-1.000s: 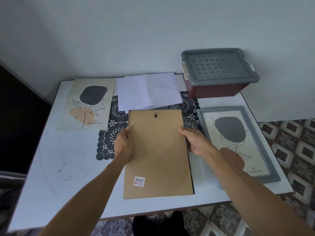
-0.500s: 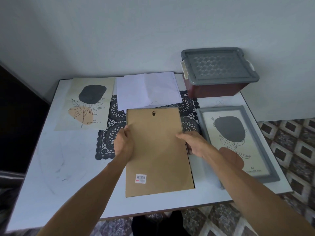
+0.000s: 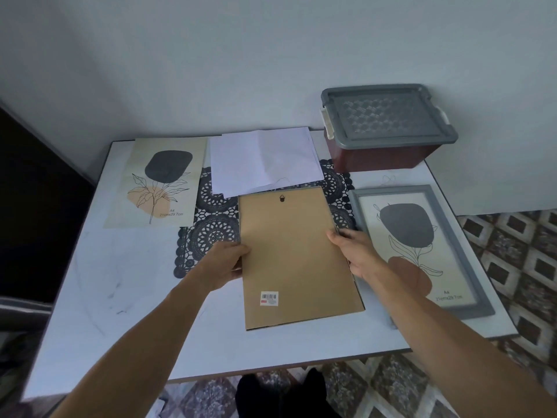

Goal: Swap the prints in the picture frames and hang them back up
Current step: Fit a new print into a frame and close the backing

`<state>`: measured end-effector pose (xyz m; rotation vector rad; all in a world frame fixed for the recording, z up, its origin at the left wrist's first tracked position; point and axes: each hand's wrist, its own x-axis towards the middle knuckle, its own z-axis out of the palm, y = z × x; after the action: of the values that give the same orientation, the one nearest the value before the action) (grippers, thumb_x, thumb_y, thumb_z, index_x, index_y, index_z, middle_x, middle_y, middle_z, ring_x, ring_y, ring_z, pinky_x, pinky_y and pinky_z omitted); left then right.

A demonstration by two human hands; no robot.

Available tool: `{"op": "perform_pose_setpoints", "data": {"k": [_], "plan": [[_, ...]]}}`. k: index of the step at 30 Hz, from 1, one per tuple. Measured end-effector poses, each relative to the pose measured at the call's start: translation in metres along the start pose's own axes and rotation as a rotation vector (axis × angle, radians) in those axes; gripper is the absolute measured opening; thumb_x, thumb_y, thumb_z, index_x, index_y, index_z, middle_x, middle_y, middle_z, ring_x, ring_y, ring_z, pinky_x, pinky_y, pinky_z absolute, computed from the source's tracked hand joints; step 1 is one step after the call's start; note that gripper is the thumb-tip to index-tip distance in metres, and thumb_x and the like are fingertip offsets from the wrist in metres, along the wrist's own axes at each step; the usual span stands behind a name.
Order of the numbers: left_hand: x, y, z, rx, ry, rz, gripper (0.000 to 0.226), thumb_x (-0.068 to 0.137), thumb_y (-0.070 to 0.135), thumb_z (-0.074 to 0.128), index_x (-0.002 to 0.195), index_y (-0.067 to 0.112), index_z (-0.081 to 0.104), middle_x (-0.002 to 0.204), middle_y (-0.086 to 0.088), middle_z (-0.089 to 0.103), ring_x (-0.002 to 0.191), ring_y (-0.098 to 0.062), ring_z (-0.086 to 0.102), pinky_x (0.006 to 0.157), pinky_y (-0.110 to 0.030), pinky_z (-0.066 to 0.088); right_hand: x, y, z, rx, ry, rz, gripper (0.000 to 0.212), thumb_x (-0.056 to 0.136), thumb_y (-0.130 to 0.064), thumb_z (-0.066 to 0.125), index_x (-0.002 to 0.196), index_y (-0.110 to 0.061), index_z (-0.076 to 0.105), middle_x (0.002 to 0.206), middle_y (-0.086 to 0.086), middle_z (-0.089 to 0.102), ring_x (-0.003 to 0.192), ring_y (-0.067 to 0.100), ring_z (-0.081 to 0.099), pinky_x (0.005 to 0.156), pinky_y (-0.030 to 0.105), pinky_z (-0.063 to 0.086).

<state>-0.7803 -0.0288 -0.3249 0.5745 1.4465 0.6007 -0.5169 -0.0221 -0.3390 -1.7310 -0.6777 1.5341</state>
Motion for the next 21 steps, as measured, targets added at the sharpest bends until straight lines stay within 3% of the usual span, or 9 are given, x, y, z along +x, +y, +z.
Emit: {"op": "perform_pose_setpoints", "data": {"k": [5, 8, 13, 15, 18, 21], "plan": [[0.003, 0.0, -0.003, 0.021, -0.022, -0.006, 0.017, 0.099, 0.008, 0.056, 0.11, -0.003, 0.063, 0.098, -0.01, 0.069, 0.087, -0.02, 0.065, 0.072, -0.033, 0.054, 0.007, 0.014, -0.003, -0.07, 0.028, -0.011, 0.01, 0.09, -0.026, 0.072, 0.088, -0.016, 0.074, 0.105, 0.011, 0.074, 0.106, 0.031, 0.067, 0.1, 0.055, 0.05], [0.004, -0.007, -0.002, 0.03, -0.015, -0.029, 0.02, 0.098, 0.009, 0.059, 0.114, -0.001, 0.062, 0.1, -0.01, 0.069, 0.089, -0.02, 0.064, 0.071, -0.033, 0.054, 0.0, 0.013, -0.005, -0.046, 0.028, 0.032, 0.013, 0.091, -0.022, 0.071, 0.098, -0.011, 0.073, 0.102, 0.012, 0.074, 0.098, 0.03, 0.068, 0.095, 0.057, 0.052], [0.008, -0.015, 0.001, -0.003, 0.099, 0.054, 0.025, 0.097, 0.012, 0.06, 0.117, -0.004, 0.063, 0.106, -0.015, 0.07, 0.092, -0.024, 0.067, 0.079, -0.038, 0.057, -0.002, 0.013, 0.001, -0.02, 0.091, 0.018, 0.017, 0.092, -0.025, 0.07, 0.103, -0.012, 0.071, 0.109, 0.005, 0.07, 0.11, 0.024, 0.062, 0.103, 0.041, 0.043], [0.006, -0.015, -0.002, -0.057, 0.052, 0.022, 0.026, 0.095, 0.012, 0.063, 0.115, -0.006, 0.063, 0.109, -0.018, 0.07, 0.094, -0.026, 0.068, 0.08, -0.041, 0.057, 0.0, 0.01, 0.004, 0.011, 0.107, 0.024, 0.023, 0.094, -0.024, 0.067, 0.11, -0.008, 0.067, 0.11, 0.004, 0.065, 0.11, 0.021, 0.058, 0.102, 0.038, 0.04], [-0.005, -0.017, -0.007, 0.048, -0.071, -0.052, 0.021, 0.094, 0.015, 0.065, 0.108, 0.0, 0.066, 0.101, -0.013, 0.073, 0.088, -0.023, 0.069, 0.074, -0.035, 0.057, 0.002, 0.002, 0.004, 0.088, 0.135, 0.045, 0.026, 0.095, -0.024, 0.066, 0.115, -0.007, 0.064, 0.112, 0.007, 0.066, 0.105, 0.021, 0.06, 0.099, 0.039, 0.047], [-0.004, -0.022, -0.012, 0.055, -0.062, -0.012, 0.023, 0.094, 0.017, 0.066, 0.11, 0.0, 0.067, 0.102, -0.011, 0.074, 0.093, -0.025, 0.07, 0.082, -0.039, 0.058, -0.001, -0.001, 0.004, 0.082, 0.063, 0.063, 0.022, 0.094, -0.024, 0.066, 0.114, -0.012, 0.064, 0.112, 0.004, 0.067, 0.095, 0.019, 0.064, 0.087, 0.035, 0.051]]}}
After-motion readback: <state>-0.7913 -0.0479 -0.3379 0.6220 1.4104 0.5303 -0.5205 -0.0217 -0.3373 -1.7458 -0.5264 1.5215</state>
